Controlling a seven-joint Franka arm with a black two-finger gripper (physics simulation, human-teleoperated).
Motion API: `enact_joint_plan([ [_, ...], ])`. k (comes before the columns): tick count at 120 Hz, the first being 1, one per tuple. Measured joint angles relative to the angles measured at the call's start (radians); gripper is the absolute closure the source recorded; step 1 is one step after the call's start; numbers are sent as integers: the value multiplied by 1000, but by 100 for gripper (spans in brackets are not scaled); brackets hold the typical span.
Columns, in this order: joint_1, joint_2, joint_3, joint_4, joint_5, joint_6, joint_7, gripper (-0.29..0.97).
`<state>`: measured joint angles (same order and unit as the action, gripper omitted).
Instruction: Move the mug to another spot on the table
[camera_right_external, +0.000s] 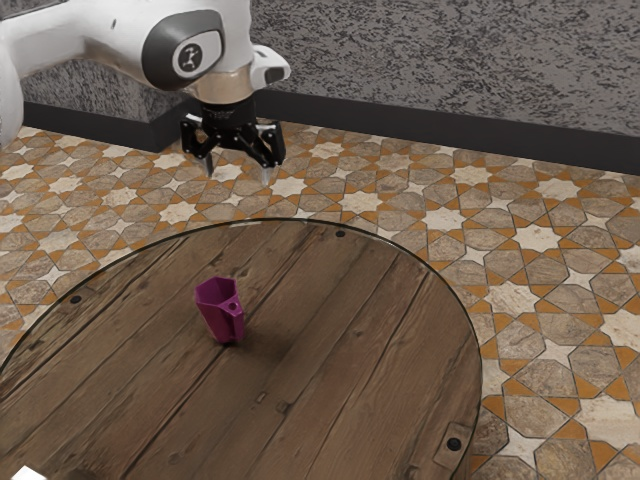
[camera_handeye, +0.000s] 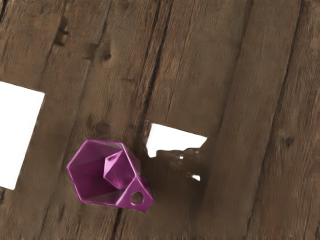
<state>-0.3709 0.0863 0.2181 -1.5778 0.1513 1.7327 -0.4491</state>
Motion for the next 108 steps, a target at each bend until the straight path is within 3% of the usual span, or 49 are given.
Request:
enact_joint_plan([
  [24,4,24,4,-30,-2,10,15,0],
  [46,-11,12,12,-214,-49,84,-27,0],
  [83,-18,-18,45,-442,-79,254,-242,0],
  [108,-7,12,94,-507,-113,397,-390,0],
])
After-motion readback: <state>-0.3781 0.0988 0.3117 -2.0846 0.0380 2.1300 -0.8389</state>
